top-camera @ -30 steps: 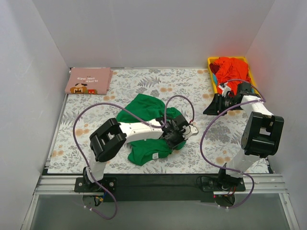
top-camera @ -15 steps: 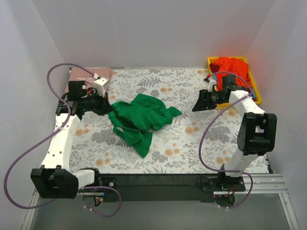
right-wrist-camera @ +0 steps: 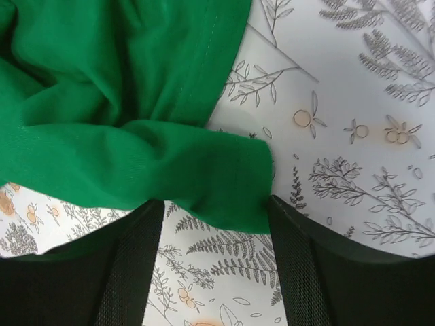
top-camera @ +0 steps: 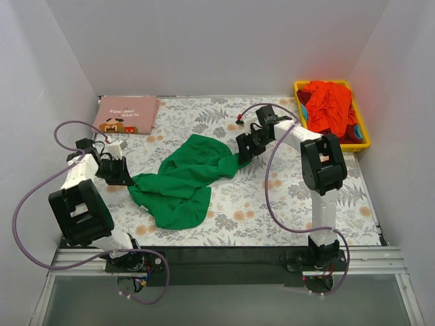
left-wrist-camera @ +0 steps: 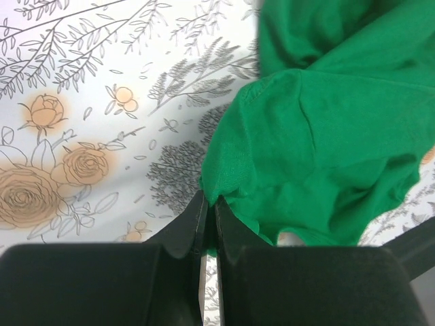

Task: Fold and stack the t-shirts
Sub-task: Flatten the tshirt out

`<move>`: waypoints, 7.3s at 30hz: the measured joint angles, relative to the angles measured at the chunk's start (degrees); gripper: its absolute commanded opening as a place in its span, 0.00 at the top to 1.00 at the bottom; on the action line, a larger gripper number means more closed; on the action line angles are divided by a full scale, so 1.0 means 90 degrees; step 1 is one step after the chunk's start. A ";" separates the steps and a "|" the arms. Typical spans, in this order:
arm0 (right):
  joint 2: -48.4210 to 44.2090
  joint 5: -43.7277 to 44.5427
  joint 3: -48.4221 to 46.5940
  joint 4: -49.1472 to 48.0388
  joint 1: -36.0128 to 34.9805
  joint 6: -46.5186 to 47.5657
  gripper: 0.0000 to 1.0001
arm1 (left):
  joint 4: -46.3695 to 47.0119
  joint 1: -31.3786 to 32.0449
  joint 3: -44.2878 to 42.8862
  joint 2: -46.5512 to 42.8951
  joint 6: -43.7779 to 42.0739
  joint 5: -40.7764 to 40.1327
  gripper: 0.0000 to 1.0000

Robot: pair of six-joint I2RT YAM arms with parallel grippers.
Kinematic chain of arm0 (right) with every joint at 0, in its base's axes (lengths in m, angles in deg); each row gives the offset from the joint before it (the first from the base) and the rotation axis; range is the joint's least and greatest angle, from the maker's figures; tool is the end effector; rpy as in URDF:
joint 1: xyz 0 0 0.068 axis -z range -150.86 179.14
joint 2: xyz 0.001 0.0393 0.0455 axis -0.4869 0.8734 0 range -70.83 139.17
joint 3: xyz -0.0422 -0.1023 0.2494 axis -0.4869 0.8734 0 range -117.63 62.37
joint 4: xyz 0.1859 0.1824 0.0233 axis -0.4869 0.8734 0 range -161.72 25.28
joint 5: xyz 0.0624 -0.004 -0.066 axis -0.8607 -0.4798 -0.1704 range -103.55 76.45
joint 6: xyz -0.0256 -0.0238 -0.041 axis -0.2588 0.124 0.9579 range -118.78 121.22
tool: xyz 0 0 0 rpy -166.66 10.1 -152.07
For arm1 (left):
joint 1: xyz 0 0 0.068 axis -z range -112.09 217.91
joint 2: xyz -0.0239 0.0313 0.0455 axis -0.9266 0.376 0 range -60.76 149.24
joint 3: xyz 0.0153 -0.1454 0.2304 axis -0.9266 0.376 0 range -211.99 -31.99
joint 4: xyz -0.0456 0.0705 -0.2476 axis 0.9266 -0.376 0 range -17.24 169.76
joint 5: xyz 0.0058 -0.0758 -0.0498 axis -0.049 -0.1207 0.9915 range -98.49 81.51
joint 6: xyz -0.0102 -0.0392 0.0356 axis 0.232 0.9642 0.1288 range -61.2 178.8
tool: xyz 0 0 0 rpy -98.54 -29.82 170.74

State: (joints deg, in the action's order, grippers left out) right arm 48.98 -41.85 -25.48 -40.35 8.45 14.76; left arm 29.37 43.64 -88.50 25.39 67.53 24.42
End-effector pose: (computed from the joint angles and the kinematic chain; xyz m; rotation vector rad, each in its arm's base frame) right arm 0.4041 0.1706 0.1697 -0.9225 2.4634 0.6996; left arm 0.2476 0.0904 0.2057 -0.7240 2.6963 -0.7837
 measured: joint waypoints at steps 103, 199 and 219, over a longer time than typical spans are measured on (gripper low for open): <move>-0.1581 -0.0923 0.1826 0.0493 0.1909 -0.0653 0.99 | 0.0794 0.6693 -0.0952 0.1831 -0.5382 -0.0590 0.85; -0.4860 0.2246 -0.1666 -0.0155 0.1778 0.3152 0.99 | 0.3344 0.0658 -0.4716 -0.1484 0.3444 0.0857 1.00; -0.7592 0.3079 -0.2837 -0.1047 0.1836 0.3092 0.99 | 0.3849 0.0607 -0.6331 -0.4590 0.3453 -0.0777 1.00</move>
State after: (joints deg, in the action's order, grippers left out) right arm -19.35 -14.13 -51.01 -49.77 24.97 42.58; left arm 64.02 49.10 -145.48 -15.92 98.61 17.42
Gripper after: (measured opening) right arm 0.024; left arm 0.014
